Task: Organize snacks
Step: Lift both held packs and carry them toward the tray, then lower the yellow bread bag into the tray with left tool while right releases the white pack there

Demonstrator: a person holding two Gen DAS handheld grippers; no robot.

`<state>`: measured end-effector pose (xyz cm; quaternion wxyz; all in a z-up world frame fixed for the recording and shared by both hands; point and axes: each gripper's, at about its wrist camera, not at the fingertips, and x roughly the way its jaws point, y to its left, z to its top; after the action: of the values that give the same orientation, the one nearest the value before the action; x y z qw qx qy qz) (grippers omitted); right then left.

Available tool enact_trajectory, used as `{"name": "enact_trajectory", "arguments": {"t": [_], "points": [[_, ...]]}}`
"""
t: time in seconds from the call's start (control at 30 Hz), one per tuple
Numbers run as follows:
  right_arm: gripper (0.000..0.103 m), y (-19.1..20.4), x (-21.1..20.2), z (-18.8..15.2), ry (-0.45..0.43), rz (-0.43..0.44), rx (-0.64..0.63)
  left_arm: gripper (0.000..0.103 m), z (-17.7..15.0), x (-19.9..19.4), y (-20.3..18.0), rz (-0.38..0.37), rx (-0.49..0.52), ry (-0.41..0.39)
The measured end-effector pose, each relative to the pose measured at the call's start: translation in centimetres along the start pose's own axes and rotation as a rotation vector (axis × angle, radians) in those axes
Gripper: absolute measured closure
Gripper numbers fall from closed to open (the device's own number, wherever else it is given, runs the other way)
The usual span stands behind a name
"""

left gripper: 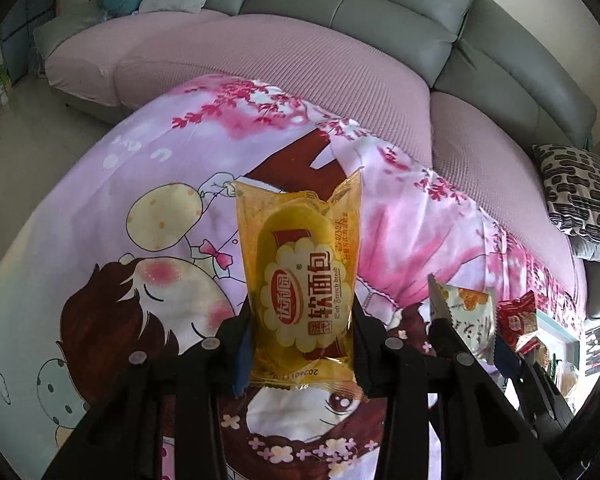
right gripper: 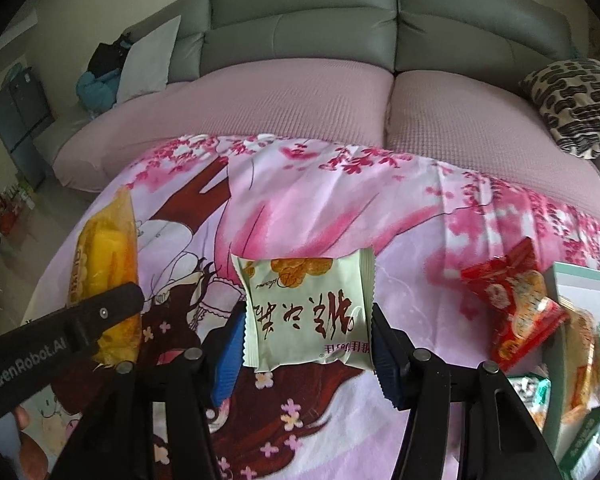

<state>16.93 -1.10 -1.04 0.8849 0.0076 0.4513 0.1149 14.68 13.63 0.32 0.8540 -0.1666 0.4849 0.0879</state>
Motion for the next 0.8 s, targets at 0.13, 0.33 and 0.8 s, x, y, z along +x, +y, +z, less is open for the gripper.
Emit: {"name": "enact_trajectory", "arguments": {"t": [0.13, 0.33, 0.8], "points": [[0.043, -1.3, -2.0, -0.3, -0.021, -0.026, 0.027, 0.061, -0.1, -1.0, -0.8, 0.0, 0.016, -0.014], [0.043, -4.8, -4.8, -0.9, -0.046, -0.057, 0.1, 0.062, -0.4, -2.9, -2.8, -0.008, 0.073, -0.054], [0.043, -15.4, -12.1, -3.6, -0.134, -0.196, 0.323, 0.062, -2.8, -6.5, -11.9, -0.139, 0.28, -0.116]]}}
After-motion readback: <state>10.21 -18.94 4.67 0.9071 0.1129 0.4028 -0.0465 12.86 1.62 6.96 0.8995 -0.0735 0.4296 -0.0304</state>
